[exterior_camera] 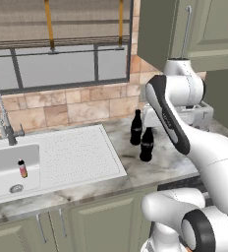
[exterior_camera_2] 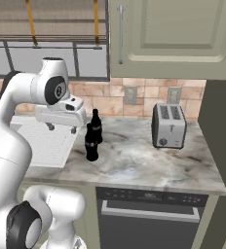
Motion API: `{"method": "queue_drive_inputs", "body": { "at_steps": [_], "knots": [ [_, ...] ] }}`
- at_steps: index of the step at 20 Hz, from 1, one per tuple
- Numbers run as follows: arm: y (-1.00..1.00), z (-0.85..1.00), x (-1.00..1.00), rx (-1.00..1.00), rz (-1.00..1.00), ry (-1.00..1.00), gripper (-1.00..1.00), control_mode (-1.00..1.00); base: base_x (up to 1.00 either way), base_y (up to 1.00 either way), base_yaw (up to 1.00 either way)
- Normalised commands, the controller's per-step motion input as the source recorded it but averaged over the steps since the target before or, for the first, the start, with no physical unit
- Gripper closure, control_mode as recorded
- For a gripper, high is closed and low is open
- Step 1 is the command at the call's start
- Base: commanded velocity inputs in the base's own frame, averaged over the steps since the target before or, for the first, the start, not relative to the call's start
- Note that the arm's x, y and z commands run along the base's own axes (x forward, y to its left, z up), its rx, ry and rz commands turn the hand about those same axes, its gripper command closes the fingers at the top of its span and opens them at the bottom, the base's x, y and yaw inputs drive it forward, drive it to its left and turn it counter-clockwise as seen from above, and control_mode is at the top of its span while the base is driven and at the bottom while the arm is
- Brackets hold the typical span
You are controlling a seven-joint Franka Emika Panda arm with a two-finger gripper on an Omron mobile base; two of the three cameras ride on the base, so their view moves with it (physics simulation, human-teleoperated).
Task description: Place the large bottle from the dining counter next to the other large bottle outside the sink, and place the small bottle from the dining counter next to the other small bottle inside the sink.
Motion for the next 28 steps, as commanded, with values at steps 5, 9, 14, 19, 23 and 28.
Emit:
{"method": "queue_drive_inputs", "body": {
  "at_steps": [5,9,14,19,23,28],
  "knots": [
    [0.0,0.0,0.0,0.0,0.0,0.0,-1.0,-1.0,0.0,0.0,0.0],
    [0.0,0.0,0.0,0.0,0.0,0.0,-1.0,-1.0,0.0,0.0,0.0],
    [0.0,0.0,0.0,0.0,0.0,0.0,-1.0,1.0,-0.06,0.0,0.0],
    [0.0,0.0,0.0,0.0,0.0,0.0,-1.0,1.0,-0.73,0.07,0.0],
    [0.0,0.0,0.0,0.0,0.0,0.0,-1.0,1.0,-0.99,0.22,0.01],
    [0.0,0.0,0.0,0.0,0.0,0.0,-1.0,1.0,-0.57,0.09,0.03]
  ]
}}
